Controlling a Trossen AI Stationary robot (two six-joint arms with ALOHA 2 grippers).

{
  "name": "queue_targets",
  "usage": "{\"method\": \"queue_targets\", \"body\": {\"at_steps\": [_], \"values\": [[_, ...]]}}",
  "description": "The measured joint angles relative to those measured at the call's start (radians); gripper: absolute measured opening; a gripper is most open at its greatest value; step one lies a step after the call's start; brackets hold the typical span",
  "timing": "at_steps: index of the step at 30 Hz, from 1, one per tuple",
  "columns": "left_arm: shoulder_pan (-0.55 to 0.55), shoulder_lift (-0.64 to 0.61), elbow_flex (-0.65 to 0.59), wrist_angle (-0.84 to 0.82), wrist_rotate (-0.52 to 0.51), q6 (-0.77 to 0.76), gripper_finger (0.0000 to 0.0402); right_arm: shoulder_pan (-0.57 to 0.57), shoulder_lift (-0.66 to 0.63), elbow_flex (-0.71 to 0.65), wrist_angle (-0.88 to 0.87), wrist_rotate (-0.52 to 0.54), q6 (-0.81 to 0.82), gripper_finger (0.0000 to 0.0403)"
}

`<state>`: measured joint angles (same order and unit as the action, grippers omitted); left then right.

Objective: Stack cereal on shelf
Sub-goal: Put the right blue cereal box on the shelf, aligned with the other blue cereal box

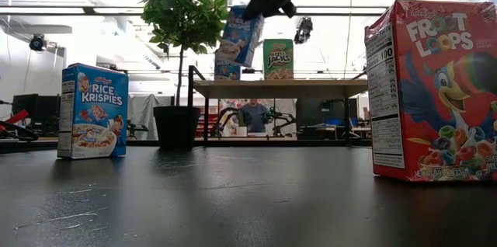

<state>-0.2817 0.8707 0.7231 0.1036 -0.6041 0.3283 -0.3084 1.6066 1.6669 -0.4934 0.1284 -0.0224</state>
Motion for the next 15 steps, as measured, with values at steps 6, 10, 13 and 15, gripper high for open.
{"method": "queue_targets", "body": {"at_steps": [6, 10, 13, 15], "values": [[0.000, 0.000, 0.000, 0.000, 0.000, 0.003, 0.0184, 0.000, 0.000, -0.053, 0.104, 0.002, -0.015, 0.0093], [0.000, 0.000, 0.000, 0.000, 0.000, 0.003, 0.0184, 0.000, 0.012, -0.067, 0.152, 0.003, -0.026, 0.0093], [0.000, 0.001, 0.000, 0.000, 0.000, 0.003, 0.0184, 0.000, 0.018, -0.066, 0.147, 0.002, -0.030, 0.0093], [0.000, 0.001, 0.000, 0.000, 0.000, 0.003, 0.0184, 0.000, 0.030, -0.062, 0.184, 0.002, -0.038, 0.0093]]}}
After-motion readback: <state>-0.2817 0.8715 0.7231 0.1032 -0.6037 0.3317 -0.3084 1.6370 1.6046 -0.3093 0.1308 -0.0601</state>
